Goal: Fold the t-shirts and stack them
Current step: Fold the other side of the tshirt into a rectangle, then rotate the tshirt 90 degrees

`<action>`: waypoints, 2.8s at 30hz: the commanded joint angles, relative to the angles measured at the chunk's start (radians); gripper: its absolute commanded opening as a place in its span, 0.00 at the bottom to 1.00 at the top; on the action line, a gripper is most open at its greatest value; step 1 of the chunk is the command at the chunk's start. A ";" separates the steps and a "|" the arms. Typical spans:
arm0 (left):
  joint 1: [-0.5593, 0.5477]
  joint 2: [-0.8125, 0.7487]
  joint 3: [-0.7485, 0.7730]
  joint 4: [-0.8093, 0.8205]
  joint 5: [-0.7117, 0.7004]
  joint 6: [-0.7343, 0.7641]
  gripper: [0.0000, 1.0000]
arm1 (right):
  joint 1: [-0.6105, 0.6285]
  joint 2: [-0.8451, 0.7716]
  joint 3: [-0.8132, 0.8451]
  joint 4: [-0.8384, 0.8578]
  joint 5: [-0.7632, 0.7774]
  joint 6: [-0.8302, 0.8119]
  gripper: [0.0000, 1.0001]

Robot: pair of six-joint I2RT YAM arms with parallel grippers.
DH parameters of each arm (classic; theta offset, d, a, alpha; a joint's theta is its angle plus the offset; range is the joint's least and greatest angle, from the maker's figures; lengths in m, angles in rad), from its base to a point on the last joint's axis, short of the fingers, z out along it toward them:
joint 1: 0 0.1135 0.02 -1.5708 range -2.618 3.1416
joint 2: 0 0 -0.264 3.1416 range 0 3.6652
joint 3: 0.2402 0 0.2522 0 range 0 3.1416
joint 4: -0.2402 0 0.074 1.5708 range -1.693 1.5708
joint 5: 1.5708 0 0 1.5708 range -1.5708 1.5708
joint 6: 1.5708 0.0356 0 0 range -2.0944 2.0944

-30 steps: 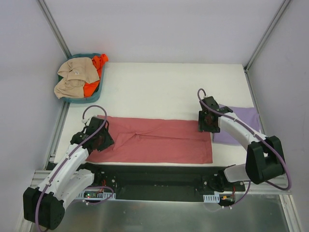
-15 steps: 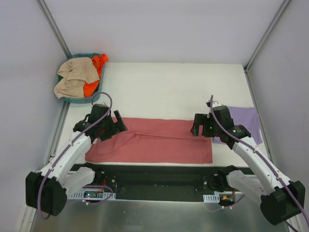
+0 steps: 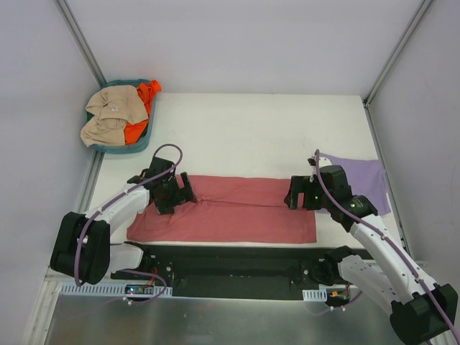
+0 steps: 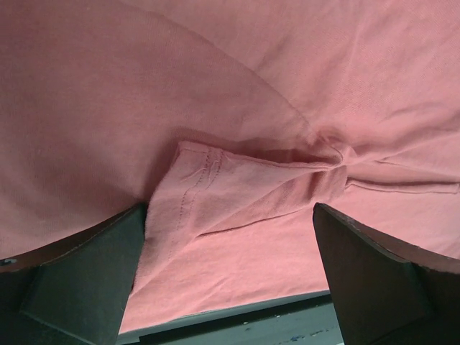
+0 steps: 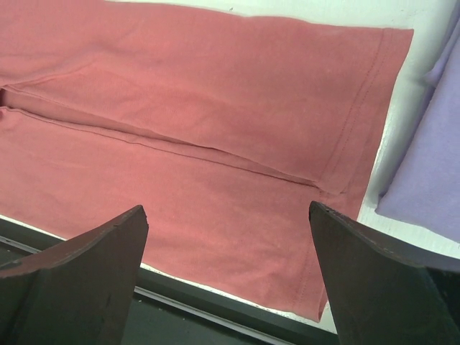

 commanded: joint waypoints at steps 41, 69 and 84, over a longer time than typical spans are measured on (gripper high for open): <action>-0.227 -0.103 0.104 -0.017 -0.249 -0.145 0.99 | 0.005 0.243 0.032 0.142 -0.021 0.063 0.96; -0.031 0.668 0.663 0.063 -0.141 -0.063 0.99 | 0.094 0.330 -0.148 0.133 -0.031 0.206 0.96; -0.016 1.283 1.515 -0.023 0.240 -0.090 0.99 | 0.699 0.411 -0.077 0.310 -0.054 0.512 0.96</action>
